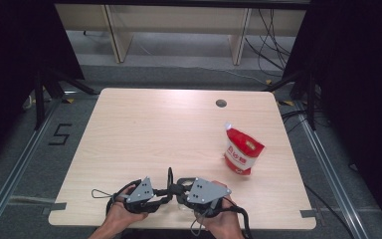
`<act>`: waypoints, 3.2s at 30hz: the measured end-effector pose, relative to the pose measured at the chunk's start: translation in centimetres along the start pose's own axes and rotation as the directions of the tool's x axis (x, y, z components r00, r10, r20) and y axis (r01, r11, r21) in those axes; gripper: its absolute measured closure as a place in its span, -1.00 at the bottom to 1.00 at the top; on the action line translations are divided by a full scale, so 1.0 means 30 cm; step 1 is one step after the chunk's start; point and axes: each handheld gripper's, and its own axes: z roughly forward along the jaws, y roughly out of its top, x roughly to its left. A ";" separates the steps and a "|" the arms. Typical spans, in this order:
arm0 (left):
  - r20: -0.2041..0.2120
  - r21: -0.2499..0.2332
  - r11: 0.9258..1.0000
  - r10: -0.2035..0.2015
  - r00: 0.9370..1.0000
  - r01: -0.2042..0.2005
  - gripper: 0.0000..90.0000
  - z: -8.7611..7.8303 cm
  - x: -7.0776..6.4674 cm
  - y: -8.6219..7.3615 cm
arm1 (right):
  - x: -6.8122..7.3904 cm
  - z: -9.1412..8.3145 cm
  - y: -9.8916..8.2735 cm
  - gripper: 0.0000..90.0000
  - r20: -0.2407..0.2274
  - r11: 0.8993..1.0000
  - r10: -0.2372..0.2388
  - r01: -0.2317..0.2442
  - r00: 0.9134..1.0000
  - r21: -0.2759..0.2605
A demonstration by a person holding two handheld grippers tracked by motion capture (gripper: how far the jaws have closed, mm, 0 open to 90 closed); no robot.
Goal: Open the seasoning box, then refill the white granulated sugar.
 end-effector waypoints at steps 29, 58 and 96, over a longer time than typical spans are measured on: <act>-0.011 0.071 0.995 -0.075 0.997 0.075 -0.23 -0.076 -0.001 -0.001 | -0.111 -0.146 -0.160 0.22 0.130 0.985 0.170 -0.164 0.977 -0.056; -0.065 0.073 0.975 -0.205 0.977 0.210 -0.63 -0.138 -0.036 -0.015 | -0.169 -0.335 -0.362 -0.24 0.322 0.934 0.354 -0.352 0.878 -0.064; -0.086 0.089 0.981 -0.165 0.983 0.172 -0.61 -0.134 -0.024 -0.025 | -0.379 -0.286 -0.478 -0.54 0.437 0.911 0.406 -0.392 0.803 -0.126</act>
